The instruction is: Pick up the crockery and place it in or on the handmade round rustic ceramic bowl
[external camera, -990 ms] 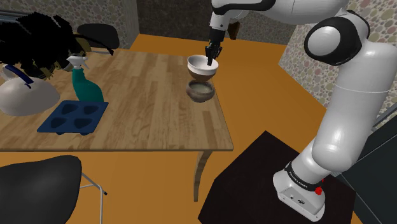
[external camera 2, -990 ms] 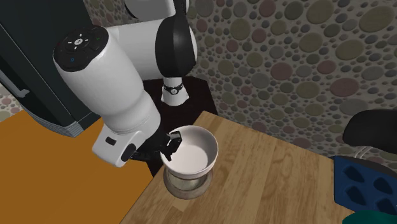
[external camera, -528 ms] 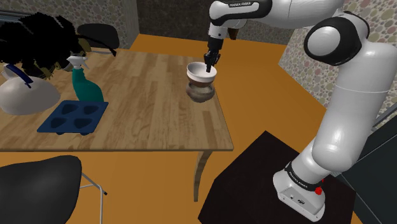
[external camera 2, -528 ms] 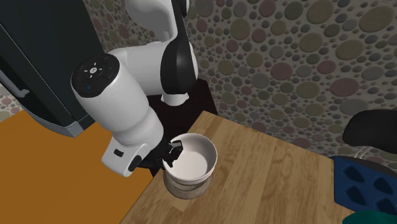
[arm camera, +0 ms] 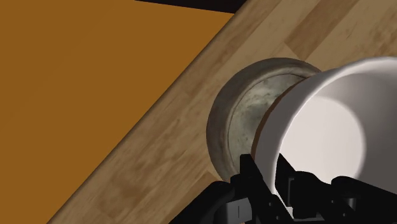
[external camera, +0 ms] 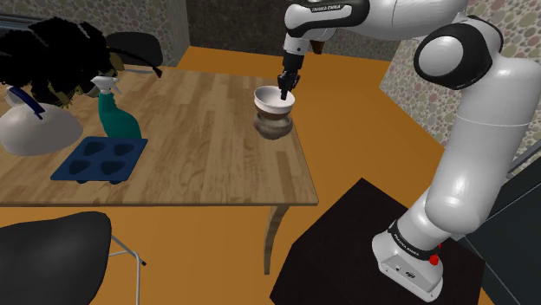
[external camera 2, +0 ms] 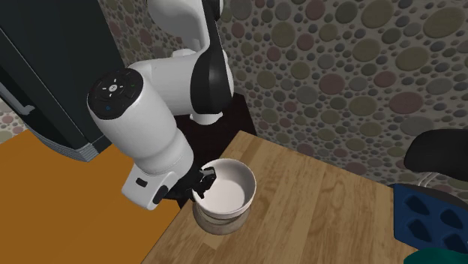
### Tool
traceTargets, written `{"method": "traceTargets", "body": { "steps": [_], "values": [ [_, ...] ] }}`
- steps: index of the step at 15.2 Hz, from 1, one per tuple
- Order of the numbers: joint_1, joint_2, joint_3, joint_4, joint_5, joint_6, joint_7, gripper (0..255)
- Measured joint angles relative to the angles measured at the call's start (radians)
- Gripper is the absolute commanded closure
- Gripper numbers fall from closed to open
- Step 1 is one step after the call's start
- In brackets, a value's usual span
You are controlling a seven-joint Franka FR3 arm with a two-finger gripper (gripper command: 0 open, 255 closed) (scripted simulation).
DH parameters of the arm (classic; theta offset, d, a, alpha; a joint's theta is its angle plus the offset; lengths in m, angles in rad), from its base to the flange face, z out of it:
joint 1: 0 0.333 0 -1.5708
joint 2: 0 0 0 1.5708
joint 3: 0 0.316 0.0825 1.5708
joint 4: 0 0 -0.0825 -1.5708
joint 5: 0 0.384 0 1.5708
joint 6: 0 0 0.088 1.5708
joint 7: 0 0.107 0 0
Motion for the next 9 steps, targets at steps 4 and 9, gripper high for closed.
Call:
{"method": "traceTargets", "body": {
  "steps": [4, 9],
  "values": [
    [0.0, 0.0, 0.0, 0.0, 0.0, 0.0, 0.0, 0],
    [-0.006, 0.008, -0.002, 0.078, -0.001, -0.068, 0.004, 0]
  ]
}}
